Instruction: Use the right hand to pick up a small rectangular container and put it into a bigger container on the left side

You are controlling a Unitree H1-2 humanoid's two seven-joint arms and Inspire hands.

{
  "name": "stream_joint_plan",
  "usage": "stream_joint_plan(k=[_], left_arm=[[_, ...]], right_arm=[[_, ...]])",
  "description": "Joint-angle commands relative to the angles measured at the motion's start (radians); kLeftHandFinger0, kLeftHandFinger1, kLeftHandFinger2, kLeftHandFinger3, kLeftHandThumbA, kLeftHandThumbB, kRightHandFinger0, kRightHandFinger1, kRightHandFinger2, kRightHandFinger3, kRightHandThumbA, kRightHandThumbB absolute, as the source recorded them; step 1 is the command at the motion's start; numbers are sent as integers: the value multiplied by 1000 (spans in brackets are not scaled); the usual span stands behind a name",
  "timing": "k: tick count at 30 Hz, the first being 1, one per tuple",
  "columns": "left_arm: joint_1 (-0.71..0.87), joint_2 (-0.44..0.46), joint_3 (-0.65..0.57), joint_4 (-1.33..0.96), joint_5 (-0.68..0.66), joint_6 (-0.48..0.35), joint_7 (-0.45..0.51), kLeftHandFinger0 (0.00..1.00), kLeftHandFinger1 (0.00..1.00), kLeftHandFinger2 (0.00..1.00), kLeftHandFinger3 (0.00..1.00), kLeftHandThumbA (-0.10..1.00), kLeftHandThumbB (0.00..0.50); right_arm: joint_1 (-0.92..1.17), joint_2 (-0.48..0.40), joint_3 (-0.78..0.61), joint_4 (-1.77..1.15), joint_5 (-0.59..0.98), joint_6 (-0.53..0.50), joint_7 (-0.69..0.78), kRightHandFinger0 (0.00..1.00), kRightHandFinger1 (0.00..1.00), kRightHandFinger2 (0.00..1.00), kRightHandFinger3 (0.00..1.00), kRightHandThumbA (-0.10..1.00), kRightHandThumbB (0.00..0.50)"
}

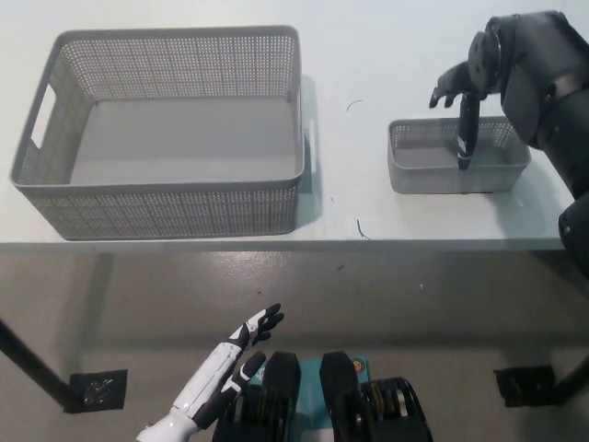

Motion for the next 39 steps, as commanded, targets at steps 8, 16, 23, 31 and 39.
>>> stream_joint_plan(k=[8, 16, 23, 31, 39], left_arm=[[-2, 13, 11, -41, 11, -12, 3, 1000, 1000, 1000, 1000, 1000, 390], [-5, 12, 15, -29, 1, -31, 4, 1000, 1000, 1000, 1000, 1000, 387], [-11, 11, 18, -31, -1, -25, 1, 1000, 1000, 1000, 1000, 1000, 401], [-14, 14, 25, -36, -9, -10, 1, 1000, 1000, 1000, 1000, 1000, 410], [-16, 14, 28, -26, -11, -13, 3, 1000, 1000, 1000, 1000, 1000, 407]], right_arm=[[-17, -9, -37, 3, -16, 17, -46, 1000, 1000, 1000, 1000, 1000, 467], [36, 11, -45, 12, -33, -41, -35, 1000, 1000, 1000, 1000, 1000, 410], [95, 32, -82, 25, -11, 22, -93, 1000, 1000, 1000, 1000, 1000, 445], [156, 31, -119, -5, -29, -67, -661, 569, 656, 750, 1000, 96, 181], [119, -17, -152, -22, -12, -186, -859, 30, 303, 663, 481, -100, 154]])
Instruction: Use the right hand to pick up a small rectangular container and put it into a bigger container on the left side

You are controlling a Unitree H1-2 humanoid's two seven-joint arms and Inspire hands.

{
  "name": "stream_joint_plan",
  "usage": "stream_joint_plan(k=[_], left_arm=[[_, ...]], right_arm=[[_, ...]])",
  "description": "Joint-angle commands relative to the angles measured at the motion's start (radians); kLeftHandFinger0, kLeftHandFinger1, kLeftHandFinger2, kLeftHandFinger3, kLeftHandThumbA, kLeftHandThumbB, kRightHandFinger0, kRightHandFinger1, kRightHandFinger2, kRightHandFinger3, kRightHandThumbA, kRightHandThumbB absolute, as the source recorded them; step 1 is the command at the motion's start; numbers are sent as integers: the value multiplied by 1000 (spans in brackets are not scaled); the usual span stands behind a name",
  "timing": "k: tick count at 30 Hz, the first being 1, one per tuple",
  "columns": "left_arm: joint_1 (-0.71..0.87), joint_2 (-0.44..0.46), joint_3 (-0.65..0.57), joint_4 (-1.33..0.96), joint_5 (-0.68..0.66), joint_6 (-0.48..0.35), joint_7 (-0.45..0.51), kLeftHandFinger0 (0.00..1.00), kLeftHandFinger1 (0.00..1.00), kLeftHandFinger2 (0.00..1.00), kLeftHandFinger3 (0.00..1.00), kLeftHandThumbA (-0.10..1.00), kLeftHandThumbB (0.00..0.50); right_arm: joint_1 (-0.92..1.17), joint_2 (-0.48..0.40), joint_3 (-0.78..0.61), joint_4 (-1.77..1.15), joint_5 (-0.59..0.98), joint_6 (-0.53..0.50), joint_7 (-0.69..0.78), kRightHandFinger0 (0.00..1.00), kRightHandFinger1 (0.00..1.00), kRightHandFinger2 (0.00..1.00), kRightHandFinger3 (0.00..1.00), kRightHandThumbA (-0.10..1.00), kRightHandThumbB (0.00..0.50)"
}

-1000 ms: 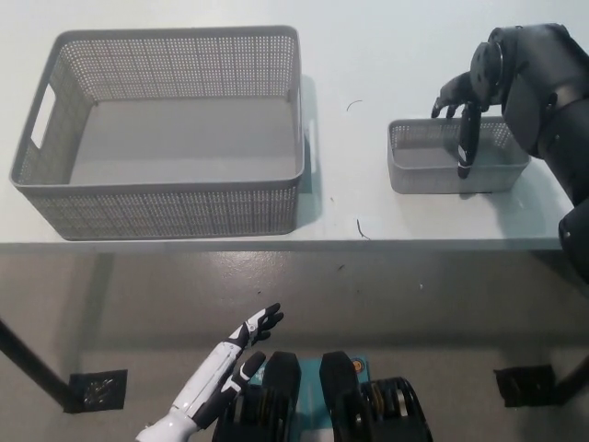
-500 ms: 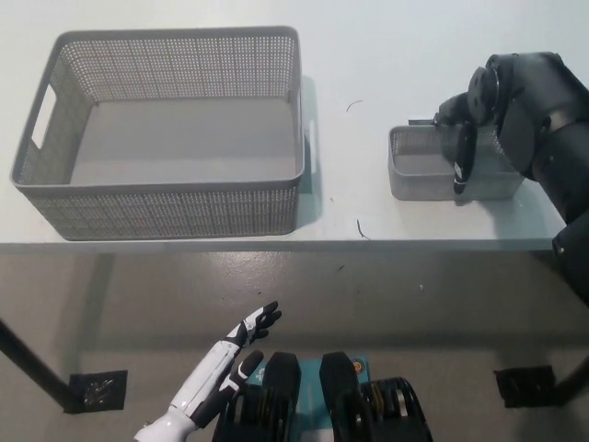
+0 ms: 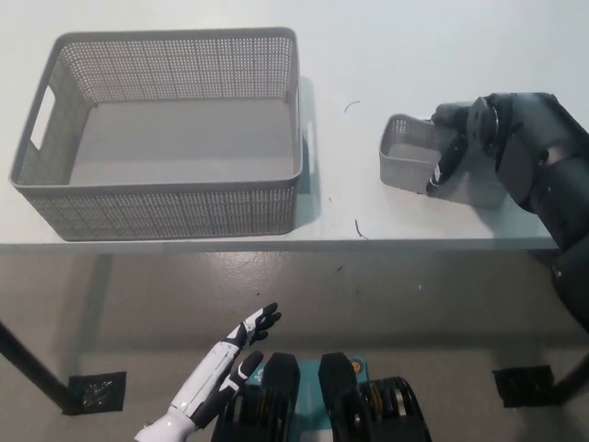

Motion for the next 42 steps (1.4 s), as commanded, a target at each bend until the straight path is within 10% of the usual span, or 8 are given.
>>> stream_joint_plan(k=[1, 7, 15, 19, 24, 31, 39, 42], left_arm=[[-16, 12, 22, -33, -15, -16, 4, 1000, 1000, 1000, 1000, 1000, 406], [-15, 14, 22, -34, -10, -18, 5, 1000, 1000, 1000, 1000, 1000, 398], [-18, 16, 30, -33, -11, -17, 10, 1000, 1000, 1000, 1000, 1000, 403], [-17, 16, 33, -32, -17, -17, 8, 1000, 1000, 1000, 1000, 1000, 402], [-16, 14, 34, -33, -14, -14, 7, 1000, 1000, 1000, 1000, 1000, 407], [-6, 11, 29, -45, 0, 2, 2, 1000, 1000, 1000, 1000, 1000, 412], [-10, 14, 21, -46, -1, 4, -12, 1000, 1000, 1000, 1000, 1000, 384], [-14, 16, 17, -37, -5, -9, -18, 1000, 1000, 1000, 1000, 1000, 377]], right_arm=[[-42, -46, -54, -31, 3, -167, -505, 2, 303, 699, 475, -100, 172], [-147, -89, -77, -55, 12, -214, -518, 87, 551, 975, 885, -100, 141], [-295, -134, -142, -99, 36, -288, -566, 65, 560, 909, 1000, -100, 160], [-365, -144, -176, -123, 43, -286, -525, 78, 521, 864, 926, -100, 149], [-408, -116, -183, -135, 25, -300, -538, 0, 219, 536, 320, -100, 197], [-442, 11, -178, -141, 8, -282, -518, 0, 417, 856, 845, -100, 190], [-467, 178, -158, -89, -8, -261, -540, 10, 496, 930, 880, -100, 196], [-463, 239, -165, -61, 3, -280, -559, 0, 291, 688, 551, -100, 217]])
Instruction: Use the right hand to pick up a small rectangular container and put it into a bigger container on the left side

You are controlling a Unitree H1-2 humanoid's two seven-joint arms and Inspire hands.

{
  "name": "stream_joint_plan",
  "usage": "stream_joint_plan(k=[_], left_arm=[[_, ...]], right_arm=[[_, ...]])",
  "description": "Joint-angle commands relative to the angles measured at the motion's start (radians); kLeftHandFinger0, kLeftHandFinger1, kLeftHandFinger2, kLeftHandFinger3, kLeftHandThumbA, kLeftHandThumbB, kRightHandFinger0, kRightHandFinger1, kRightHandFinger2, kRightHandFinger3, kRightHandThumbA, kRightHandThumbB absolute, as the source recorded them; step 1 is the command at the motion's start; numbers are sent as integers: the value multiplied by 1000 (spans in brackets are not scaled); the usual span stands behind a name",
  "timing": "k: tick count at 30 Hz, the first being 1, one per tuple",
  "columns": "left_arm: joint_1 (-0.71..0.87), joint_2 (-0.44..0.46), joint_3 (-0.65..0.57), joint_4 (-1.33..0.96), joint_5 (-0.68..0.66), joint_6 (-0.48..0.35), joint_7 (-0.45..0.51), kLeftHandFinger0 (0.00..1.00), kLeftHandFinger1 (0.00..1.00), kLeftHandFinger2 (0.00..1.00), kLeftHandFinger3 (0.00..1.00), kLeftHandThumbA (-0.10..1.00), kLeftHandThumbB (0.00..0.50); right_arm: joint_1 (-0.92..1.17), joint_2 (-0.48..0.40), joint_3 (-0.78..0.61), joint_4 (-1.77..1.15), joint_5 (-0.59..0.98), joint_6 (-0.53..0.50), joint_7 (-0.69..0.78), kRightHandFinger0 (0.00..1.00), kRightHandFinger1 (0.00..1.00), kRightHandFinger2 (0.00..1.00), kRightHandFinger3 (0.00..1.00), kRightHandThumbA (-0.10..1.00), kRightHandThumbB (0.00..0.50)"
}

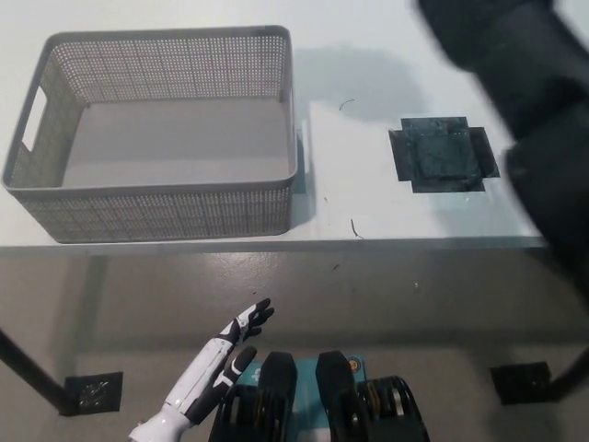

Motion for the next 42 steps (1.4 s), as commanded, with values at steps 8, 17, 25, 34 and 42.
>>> stream_joint_plan(k=[8, 17, 25, 34, 42], left_arm=[[-23, 14, -9, -23, -11, -11, -29, 1000, 1000, 1000, 1000, 1000, 377], [-10, 10, -13, -23, -10, -19, -32, 1000, 1000, 1000, 1000, 1000, 364], [-26, 12, -17, -27, -7, -6, -39, 1000, 1000, 1000, 1000, 1000, 358], [-51, 12, -22, -23, 5, 4, -42, 1000, 1000, 1000, 1000, 1000, 342], [-28, 10, -37, -18, 18, -9, -37, 1000, 1000, 1000, 1000, 1000, 354]], right_arm=[[-78, 163, -26, 49, 28, 37, -54, 0, 254, 570, 397, -100, 254], [29, 240, -10, 73, 6, 80, -49, 58, 357, 705, 559, -100, 317], [103, 248, 51, 88, -28, 156, 51, 457, 601, 758, 830, 140, 275], [121, 256, 47, 90, -5, 189, 185, 1000, 1000, 1000, 1000, 878, 484], [100, 243, 48, 82, -8, 185, 182, 1000, 1000, 1000, 1000, 1000, 500]])
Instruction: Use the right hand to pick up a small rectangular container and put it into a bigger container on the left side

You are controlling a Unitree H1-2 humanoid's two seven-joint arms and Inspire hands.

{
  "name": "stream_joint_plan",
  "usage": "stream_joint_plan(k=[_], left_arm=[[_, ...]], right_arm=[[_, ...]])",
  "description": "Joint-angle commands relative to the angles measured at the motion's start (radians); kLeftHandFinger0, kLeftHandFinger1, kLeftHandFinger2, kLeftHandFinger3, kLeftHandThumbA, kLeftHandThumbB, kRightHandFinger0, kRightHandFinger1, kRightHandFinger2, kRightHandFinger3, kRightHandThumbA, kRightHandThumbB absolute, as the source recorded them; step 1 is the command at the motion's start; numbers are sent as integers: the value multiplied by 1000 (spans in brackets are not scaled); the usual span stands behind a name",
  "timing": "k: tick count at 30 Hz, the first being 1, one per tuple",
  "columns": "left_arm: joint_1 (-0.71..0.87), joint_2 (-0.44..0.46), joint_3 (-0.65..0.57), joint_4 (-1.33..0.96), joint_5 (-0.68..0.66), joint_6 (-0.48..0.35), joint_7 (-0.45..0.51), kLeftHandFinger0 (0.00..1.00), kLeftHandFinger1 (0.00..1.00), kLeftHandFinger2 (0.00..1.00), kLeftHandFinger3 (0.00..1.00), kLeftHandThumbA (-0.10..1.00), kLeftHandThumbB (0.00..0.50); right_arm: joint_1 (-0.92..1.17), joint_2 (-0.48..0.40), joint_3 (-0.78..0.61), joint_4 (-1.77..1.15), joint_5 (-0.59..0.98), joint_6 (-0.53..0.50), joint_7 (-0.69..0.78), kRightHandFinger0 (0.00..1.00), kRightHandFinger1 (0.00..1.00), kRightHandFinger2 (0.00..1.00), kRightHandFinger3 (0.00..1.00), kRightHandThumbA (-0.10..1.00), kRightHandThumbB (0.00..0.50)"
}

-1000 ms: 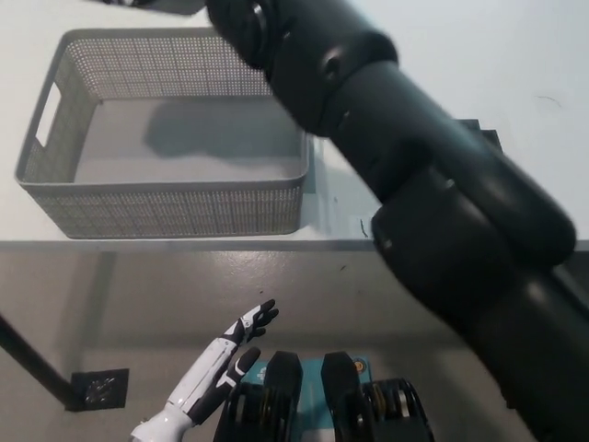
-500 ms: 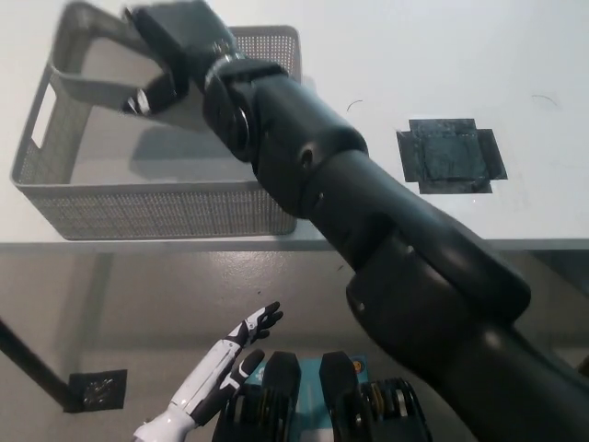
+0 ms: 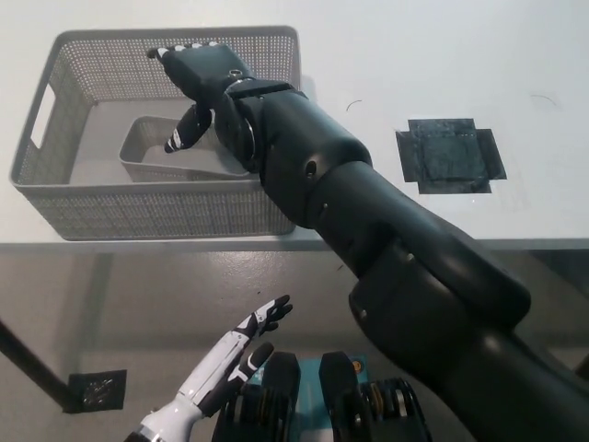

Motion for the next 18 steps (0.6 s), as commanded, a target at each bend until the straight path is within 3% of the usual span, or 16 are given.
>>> stream_joint_plan(k=[1, 6, 10, 12, 13, 15, 18], left_arm=[[19, 6, -9, -25, 21, -17, 2, 1000, 1000, 1000, 1000, 1000, 354], [36, 2, -18, -30, 41, -21, 5, 1000, 1000, 1000, 1000, 1000, 353], [26, 1, -10, -17, 11, -32, 0, 1000, 1000, 1000, 1000, 1000, 354], [27, 3, -6, -17, 9, -33, 2, 1000, 1000, 1000, 1000, 1000, 354], [31, 3, -4, -24, 4, -25, 0, 1000, 1000, 1000, 1000, 1000, 352], [30, 4, 1, -25, 4, -18, 3, 1000, 1000, 1000, 1000, 1000, 342], [31, 4, 6, -30, 8, -10, 7, 1000, 1000, 1000, 1000, 1000, 340]], right_arm=[[-81, -15, -6, -21, 13, -1, 14, 1000, 1000, 1000, 1000, 1000, 500], [-150, -67, -36, -37, 37, -51, 5, 1000, 1000, 1000, 1000, 1000, 500], [-241, -160, -117, -79, 100, -173, 0, 1000, 1000, 1000, 1000, 1000, 439], [-258, -194, -147, -97, 120, -218, 8, 1000, 1000, 1000, 1000, 1000, 440], [-262, -219, -164, -115, 130, -242, 17, 1000, 1000, 1000, 1000, 1000, 442], [-264, -306, -178, -204, 133, -266, 63, 1000, 1000, 1000, 1000, 1000, 396], [-204, -405, -195, -389, 136, -270, 114, 1000, 1000, 1000, 1000, 1000, 397]])
